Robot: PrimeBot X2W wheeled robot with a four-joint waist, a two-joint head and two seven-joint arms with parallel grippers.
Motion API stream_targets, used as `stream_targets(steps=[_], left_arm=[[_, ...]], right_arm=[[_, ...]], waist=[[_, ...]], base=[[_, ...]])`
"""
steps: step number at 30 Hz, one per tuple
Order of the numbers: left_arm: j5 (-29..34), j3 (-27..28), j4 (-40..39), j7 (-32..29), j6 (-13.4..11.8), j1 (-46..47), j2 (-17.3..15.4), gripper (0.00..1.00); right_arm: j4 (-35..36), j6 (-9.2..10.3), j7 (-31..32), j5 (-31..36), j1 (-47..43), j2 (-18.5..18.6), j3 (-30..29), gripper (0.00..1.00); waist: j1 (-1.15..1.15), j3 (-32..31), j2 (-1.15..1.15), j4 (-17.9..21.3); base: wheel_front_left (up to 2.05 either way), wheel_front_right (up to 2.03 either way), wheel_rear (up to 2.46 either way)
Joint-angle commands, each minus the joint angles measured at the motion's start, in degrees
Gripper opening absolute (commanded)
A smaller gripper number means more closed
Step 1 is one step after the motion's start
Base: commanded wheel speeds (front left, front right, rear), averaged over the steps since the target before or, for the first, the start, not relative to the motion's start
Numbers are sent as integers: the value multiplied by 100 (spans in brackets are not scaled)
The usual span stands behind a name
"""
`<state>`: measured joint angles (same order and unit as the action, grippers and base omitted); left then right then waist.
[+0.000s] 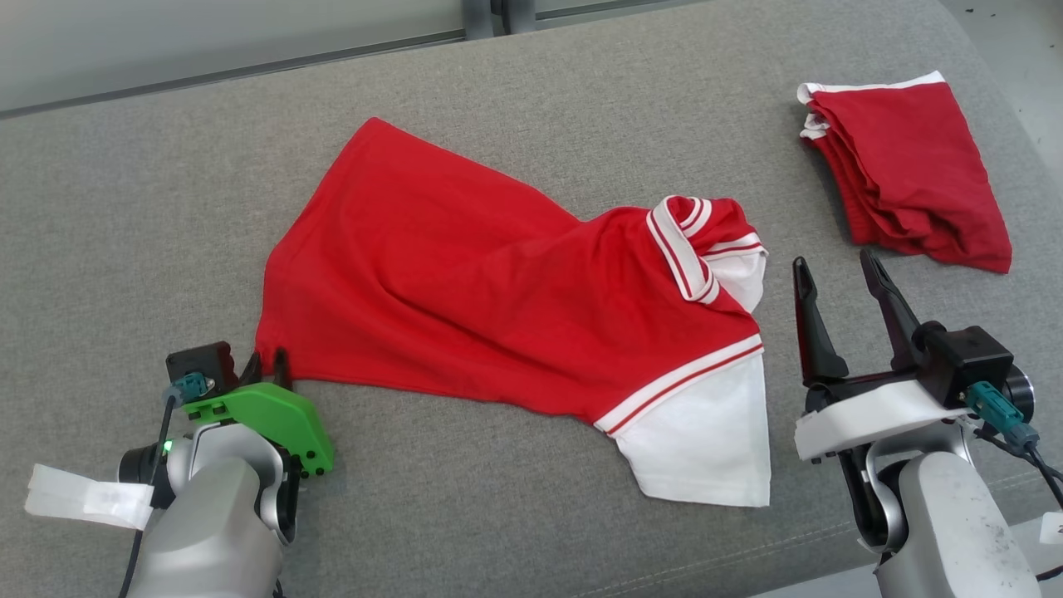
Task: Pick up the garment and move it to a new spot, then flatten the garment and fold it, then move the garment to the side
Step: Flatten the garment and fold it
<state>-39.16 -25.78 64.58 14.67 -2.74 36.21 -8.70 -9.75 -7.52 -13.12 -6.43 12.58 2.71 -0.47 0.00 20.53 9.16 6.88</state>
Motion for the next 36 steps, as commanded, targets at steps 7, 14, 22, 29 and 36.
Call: stream_targets(steps=[7,14,22,29,36], left_arm=[[23,9,264,30,135,119,-20,0],[143,250,-320,50,119,-226,-150,0],[503,884,-1855,52,-140,-1447,-165,0],[659,1244,-2493,46,-175,-2366,44,0],[781,1532,-2538,46,-136,-2748,192,0]], right_arm=[[-32,6,-29,-23,5,18,-61,100],[-79,6,-68,-54,-65,19,-119,100],[-134,6,-76,-58,-177,19,-102,100],[-168,6,-57,-49,-198,19,-54,100],[-175,6,-22,-38,-221,19,19,100]], waist=[[0,-22,0,-5],[0,-116,0,-140],[0,-289,0,-345],[0,-374,0,-399],[0,-425,0,-342]], base=[[0,0,0],[0,0,0],[0,0,0],[0,0,0],[0,0,0]])
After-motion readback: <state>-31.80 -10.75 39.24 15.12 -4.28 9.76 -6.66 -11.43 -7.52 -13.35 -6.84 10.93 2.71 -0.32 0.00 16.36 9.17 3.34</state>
